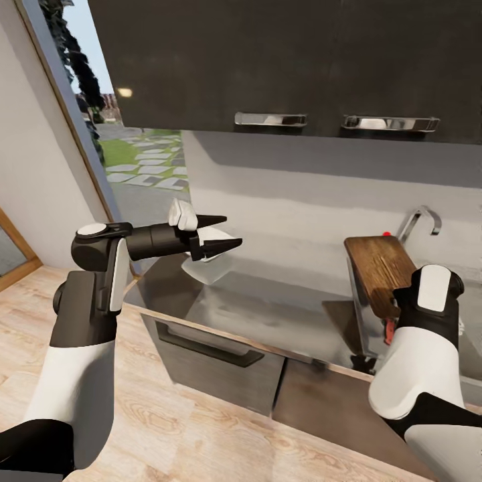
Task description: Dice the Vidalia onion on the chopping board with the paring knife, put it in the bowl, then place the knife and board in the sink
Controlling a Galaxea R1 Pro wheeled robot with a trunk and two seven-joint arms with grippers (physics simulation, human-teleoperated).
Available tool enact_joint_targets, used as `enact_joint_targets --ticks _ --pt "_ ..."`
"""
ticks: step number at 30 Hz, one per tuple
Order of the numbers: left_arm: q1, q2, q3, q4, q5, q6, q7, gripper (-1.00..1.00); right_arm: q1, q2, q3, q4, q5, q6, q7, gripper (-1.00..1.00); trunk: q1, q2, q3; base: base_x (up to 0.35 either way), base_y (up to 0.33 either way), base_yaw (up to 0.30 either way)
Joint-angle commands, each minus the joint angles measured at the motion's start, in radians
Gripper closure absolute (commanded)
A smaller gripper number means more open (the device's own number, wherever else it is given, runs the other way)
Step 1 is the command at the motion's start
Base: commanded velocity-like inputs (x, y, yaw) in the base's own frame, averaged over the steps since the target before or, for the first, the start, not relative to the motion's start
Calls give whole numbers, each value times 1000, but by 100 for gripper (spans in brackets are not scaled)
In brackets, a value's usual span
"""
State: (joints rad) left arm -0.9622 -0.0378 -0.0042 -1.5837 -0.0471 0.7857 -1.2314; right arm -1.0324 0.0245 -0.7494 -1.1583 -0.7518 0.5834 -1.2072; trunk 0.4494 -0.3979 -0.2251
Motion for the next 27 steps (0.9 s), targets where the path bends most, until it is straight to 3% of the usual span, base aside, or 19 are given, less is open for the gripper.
enact_joint_targets --ticks 1,7,13,27 --pt "-1 -1 1 -1 -5 10 -7 -100 -2 3 -3 -1 -3 7 -4 100 1 -2 -2 0 0 -22" --pt "-1 -1 1 -1 -5 11 -7 -100 -2 7 -19 -1 -2 7 -5 100 1 -2 -2 0 0 -8" --pt "-1 -1 1 -1 -5 11 -7 -100 -2 8 -74 -1 -1 10 -5 100 1 -2 -5 0 0 -1" --pt "-1 -1 1 -1 -5 10 -7 -100 -2 9 -120 -1 2 11 -5 100 1 -2 -18 0 0 0"
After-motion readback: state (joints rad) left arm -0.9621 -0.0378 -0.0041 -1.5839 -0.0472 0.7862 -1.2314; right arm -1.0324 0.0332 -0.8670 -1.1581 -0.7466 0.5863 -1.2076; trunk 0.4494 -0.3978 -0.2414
